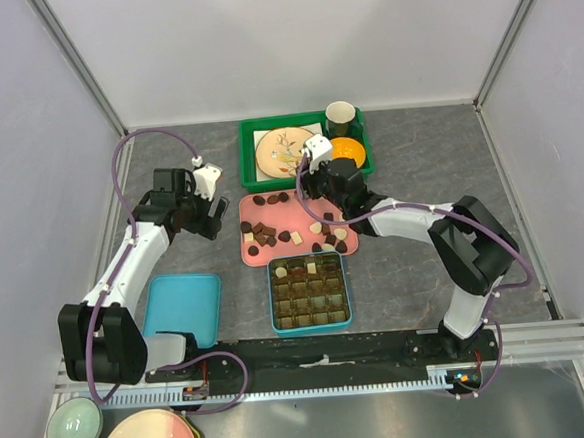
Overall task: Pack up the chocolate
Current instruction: Pick up the fake chocolate from the plate.
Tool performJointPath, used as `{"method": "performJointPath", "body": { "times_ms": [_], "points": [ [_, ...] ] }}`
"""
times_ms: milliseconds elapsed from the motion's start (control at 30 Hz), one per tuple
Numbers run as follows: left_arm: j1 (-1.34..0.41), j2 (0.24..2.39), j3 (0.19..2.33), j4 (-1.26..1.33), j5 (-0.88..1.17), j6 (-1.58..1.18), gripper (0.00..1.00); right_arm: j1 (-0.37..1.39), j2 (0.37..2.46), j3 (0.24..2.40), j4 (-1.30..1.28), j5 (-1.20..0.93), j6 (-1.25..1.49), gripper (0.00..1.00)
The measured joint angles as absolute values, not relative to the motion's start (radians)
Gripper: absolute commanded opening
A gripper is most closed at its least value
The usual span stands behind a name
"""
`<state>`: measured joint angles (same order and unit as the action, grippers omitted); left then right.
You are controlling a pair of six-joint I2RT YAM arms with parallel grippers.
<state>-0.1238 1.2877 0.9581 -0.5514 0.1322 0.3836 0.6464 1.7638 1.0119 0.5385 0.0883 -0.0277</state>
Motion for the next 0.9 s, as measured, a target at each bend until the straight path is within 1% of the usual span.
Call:
{"method": "performJointPath", "body": {
  "times_ms": [100, 300, 567, 667, 767, 900],
  "points": [
    [-0.124, 1.288, 0.958, -0.551, 0.132, 0.384, 0.91, 0.645, 1.772, 1.023, 0.538, 0.088, -0.028, 0.52],
    [-0.124, 1.288, 0.958, -0.552, 0.132, 0.384, 0.91, 0.644, 1.792, 1.052, 0.539, 0.076, -0.028, 0.48],
    [-0.124, 1.287, 0.958, -0.552, 0.132, 0.387, 0.91, 0.643, 1.810, 1.066, 0.546, 0.047, -0.019, 0.36],
    [-0.124, 1.286, 0.958, -0.553, 0.132, 0.391, 0.90, 0.643, 1.809, 1.066, 0.546, 0.039, -0.019, 0.33],
    [-0.124, 1.284, 0.958, -0.553, 0.132, 0.391, 0.90, 0.643, 1.788, 1.045, 0.546, 0.031, -0.004, 0.32],
    [-0.124, 1.278, 0.958, -0.553, 0.132, 0.392, 0.90, 0.645, 1.697, 0.986, 0.530, 0.005, 0.014, 0.32]
  ]
}}
